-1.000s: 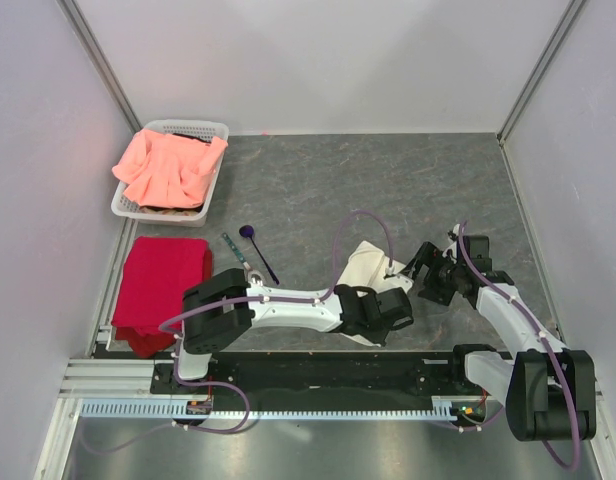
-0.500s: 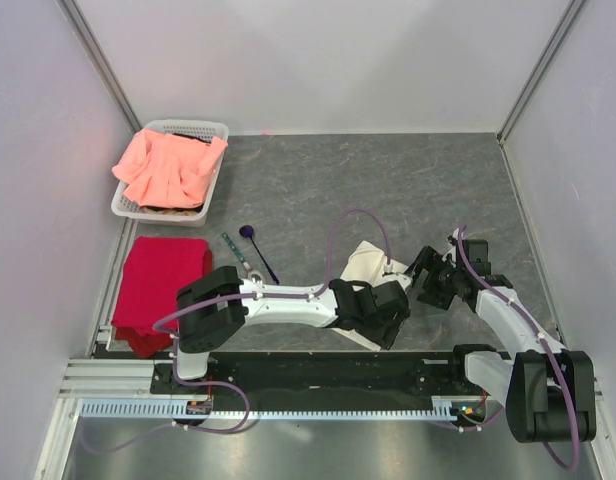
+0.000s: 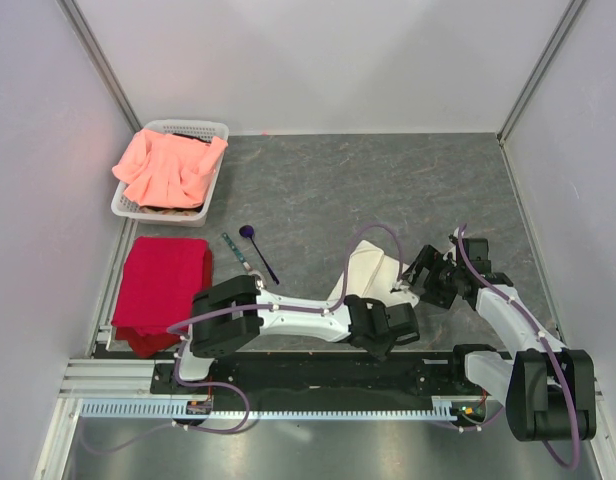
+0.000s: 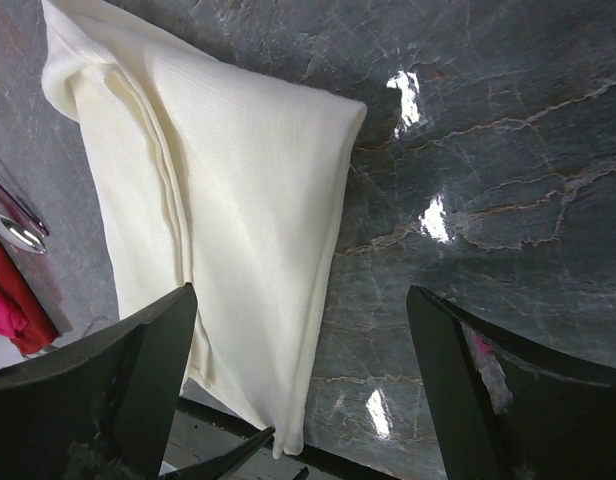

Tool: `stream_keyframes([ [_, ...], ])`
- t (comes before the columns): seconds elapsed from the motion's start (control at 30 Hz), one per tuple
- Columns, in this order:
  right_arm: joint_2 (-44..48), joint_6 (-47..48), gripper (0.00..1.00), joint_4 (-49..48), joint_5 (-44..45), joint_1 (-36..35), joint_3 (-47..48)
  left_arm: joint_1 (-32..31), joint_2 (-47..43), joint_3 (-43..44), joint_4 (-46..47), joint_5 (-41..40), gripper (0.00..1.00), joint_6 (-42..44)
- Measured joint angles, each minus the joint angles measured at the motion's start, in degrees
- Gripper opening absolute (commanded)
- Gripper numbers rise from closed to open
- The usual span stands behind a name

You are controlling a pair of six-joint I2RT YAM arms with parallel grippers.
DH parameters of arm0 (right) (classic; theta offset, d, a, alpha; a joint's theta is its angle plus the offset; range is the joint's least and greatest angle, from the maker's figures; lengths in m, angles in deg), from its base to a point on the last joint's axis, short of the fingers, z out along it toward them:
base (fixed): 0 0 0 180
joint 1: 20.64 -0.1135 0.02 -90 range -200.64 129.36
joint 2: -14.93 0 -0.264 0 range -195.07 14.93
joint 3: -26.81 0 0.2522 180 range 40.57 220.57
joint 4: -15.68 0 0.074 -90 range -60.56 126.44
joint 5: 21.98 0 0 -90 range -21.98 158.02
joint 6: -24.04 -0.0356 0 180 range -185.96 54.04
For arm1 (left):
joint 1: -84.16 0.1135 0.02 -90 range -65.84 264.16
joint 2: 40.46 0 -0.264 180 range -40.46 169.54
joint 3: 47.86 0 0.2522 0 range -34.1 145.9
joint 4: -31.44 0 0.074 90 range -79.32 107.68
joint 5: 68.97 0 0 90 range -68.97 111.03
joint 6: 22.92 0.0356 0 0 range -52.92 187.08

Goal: Fold the napkin into a case and place the utensils inside
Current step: Pick up the 2/3-rectangle-folded napkin at the center of the board.

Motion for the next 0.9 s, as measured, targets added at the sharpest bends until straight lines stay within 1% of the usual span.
stream_keyframes([
  [0.13,0.3,0.0,0.95,0.0,0.4,0.0,0.0,0.0,1.7,2.3,-1.0,-2.1,0.38,0.0],
  [0.3,0.9,0.0,0.95,0.0,0.9,0.0,0.0,0.0,3.8,5.3,-2.7,-4.7,0.25,-0.1],
  [0.33,0.9,-0.1,0.95,0.0,1.0,0.0,0.0,0.0,4.1,5.6,-2.8,-5.2,0.17,-0.1],
  [0.37,1.0,-0.1,0.95,0.0,1.2,0.0,0.0,0.1,4.4,5.9,-2.9,-5.7,0.14,-0.1],
  [0.47,1.1,-0.3,0.95,0.0,1.4,0.0,0.0,0.4,4.7,6.2,-3.0,-6.7,0.08,-0.4],
  [0.53,1.2,-0.5,0.95,-0.1,1.4,0.0,0.0,0.6,4.7,6.2,-2.9,-6.8,0.06,-0.5],
  [0.6,1.2,-0.5,0.95,-0.4,1.4,0.0,-0.2,0.7,4.6,6.2,-2.9,-6.8,0.02,-0.5],
  [0.73,0.9,-0.2,0.95,-1.2,0.9,0.0,-1.1,1.3,4.0,5.9,-3.1,-5.2,0.02,-0.5],
  [0.9,0.9,0.0,0.91,-2.0,-0.6,0.0,-1.8,3.2,2.0,4.5,-4.1,-0.9,0.02,-0.3],
])
